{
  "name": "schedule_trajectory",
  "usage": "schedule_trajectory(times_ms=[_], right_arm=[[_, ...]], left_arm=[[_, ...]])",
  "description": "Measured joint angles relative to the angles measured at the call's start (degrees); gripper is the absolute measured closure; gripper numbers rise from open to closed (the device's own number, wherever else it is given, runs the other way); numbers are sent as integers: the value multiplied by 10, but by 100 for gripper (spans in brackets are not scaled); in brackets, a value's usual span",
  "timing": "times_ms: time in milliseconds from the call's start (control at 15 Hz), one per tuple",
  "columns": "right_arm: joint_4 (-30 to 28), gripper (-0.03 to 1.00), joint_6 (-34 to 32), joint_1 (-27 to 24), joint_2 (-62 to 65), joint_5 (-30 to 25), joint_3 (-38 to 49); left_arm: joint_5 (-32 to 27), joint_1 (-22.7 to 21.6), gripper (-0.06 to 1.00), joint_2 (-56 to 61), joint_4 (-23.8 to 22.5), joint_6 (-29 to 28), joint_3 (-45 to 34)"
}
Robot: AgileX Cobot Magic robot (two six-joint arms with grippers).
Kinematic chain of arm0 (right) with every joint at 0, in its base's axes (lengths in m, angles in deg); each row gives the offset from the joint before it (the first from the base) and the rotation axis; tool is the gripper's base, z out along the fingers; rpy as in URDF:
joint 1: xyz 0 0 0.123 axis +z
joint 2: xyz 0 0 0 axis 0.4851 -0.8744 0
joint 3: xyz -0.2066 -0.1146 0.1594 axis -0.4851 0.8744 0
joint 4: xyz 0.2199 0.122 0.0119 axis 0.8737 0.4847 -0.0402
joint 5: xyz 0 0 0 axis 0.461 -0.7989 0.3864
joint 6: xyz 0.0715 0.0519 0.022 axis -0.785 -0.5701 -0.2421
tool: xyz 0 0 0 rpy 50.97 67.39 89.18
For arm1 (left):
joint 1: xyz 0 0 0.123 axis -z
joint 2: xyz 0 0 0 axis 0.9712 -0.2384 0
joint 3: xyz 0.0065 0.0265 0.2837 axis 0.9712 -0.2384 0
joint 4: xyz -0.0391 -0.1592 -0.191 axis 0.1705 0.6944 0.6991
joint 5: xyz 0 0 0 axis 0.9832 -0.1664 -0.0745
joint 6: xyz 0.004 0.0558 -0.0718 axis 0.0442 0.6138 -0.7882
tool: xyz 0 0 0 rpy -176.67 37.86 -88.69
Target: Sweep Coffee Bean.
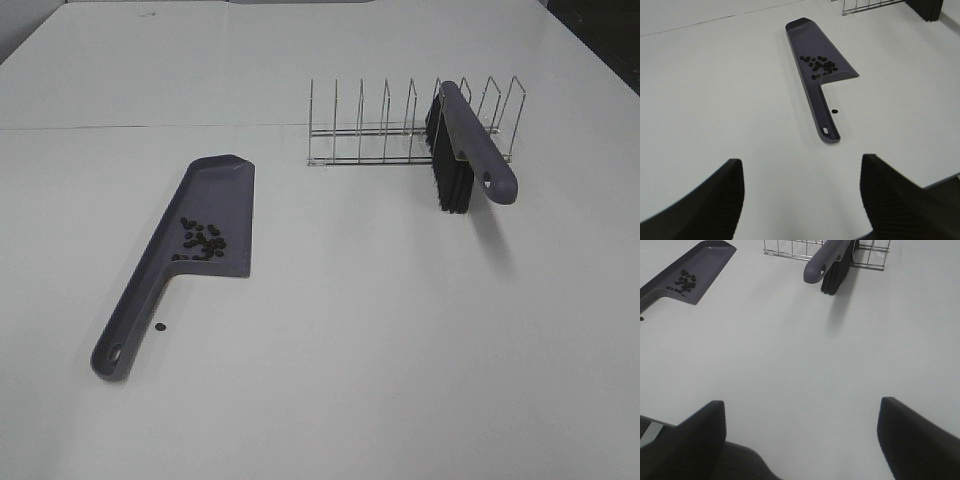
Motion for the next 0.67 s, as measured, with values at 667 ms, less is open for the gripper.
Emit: schedule_trajectory(times_ms=[667], right_arm=[[0, 24, 0, -145, 25, -1, 2]], left_arm=[[1, -156, 31, 33, 1, 2, 0]])
